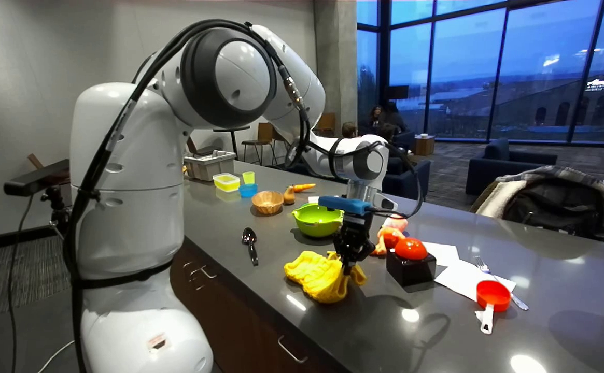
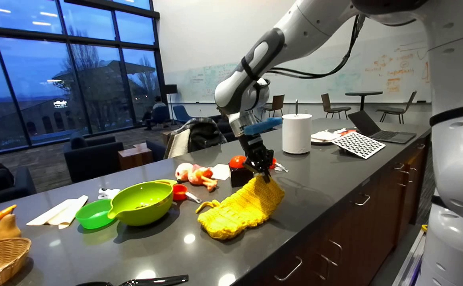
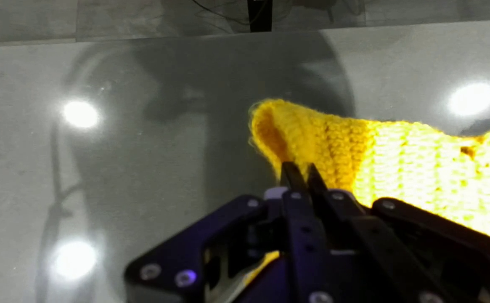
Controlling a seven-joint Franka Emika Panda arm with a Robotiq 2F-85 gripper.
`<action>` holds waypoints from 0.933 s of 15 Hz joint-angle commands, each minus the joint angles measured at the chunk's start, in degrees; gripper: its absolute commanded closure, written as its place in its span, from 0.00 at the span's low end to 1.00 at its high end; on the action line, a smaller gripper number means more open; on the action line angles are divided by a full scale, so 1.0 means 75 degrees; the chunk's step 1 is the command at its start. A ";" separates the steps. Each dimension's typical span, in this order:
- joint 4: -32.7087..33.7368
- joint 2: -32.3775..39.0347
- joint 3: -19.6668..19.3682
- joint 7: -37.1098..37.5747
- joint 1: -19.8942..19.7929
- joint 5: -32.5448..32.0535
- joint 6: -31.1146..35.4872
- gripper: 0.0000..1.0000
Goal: Unfold the yellow cloth and then fold it again
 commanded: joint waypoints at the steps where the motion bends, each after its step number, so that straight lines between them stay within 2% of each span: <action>1: -0.0311 -0.0092 -0.0082 -0.0305 -0.0132 0.0136 0.0439 0.99; 3: -0.0377 -0.0079 -0.0117 -0.0444 -0.0185 0.0100 0.0566 0.99; 4: -0.0411 -0.0082 -0.0138 -0.0506 -0.0201 0.0059 0.0620 0.71; 5: -0.0439 -0.0092 -0.0153 -0.0571 -0.0216 0.0035 0.0665 0.69; 7: -0.0482 -0.0140 -0.0182 -0.0686 -0.0243 -0.0001 0.0725 0.60; 14: -0.0551 -0.0343 -0.0177 -0.0645 -0.0179 -0.0052 0.0912 0.12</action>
